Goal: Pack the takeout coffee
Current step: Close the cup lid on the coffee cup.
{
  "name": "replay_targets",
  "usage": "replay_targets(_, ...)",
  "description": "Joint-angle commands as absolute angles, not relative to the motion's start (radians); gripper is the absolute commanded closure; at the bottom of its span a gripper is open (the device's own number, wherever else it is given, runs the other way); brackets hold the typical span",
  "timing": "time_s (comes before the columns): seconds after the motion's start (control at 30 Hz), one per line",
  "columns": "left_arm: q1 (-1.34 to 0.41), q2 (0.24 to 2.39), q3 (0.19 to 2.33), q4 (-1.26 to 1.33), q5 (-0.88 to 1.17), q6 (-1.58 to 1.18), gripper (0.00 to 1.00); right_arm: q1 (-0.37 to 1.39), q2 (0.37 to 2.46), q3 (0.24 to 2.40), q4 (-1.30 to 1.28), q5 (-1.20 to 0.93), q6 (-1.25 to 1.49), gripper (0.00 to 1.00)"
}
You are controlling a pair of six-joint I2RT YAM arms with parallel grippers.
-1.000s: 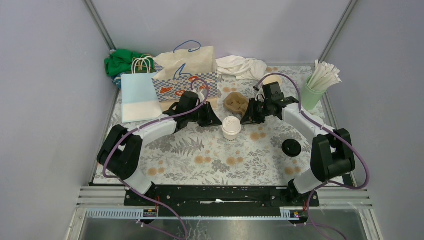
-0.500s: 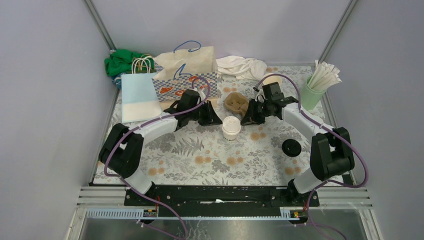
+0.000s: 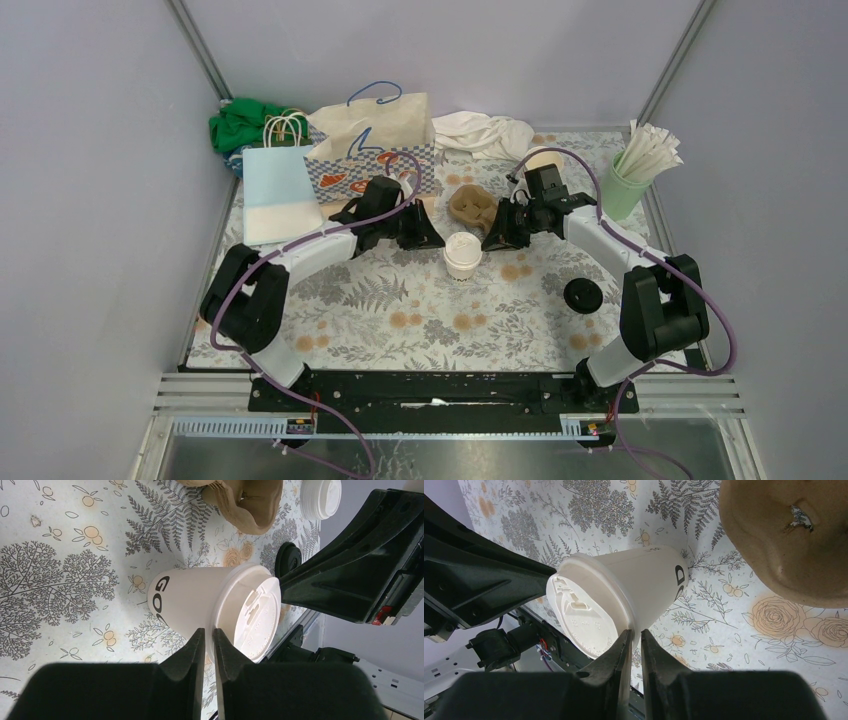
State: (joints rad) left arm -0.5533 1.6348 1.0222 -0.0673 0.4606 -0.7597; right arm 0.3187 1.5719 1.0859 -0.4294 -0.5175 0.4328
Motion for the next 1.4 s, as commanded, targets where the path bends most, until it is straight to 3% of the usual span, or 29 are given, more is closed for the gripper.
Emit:
replay_targets(0.0,-0.555,1.671,1.035,-0.138,0.408,-0.727,0.85,0.325,1.599,1.082,-0.512,-0.485,0.396,0.82)
replay_targets(0.77,-0.552,1.703,1.315,-0.275,0.369,-0.632,0.79,0.325,1.534,1.223,-0.578,-0.461,0.393,0.79)
replay_targets(1.0,-0.553,1.672,1.308,-0.287,0.397,-0.629,0.74,0.325,1.507,1.210,-0.574,-0.475,0.385,0.60)
replay_targets(1.23,-0.551,1.658,1.287,-0.286,0.408,-0.607,0.71,0.328,1.429,1.099,-0.511,-0.506,0.458,0.58)
replay_targets(1.37,-0.546,1.647,1.306,-0.286,0.420,-0.578,0.65,0.361,1.382,1.034,-0.464,-0.507,0.502,0.40)
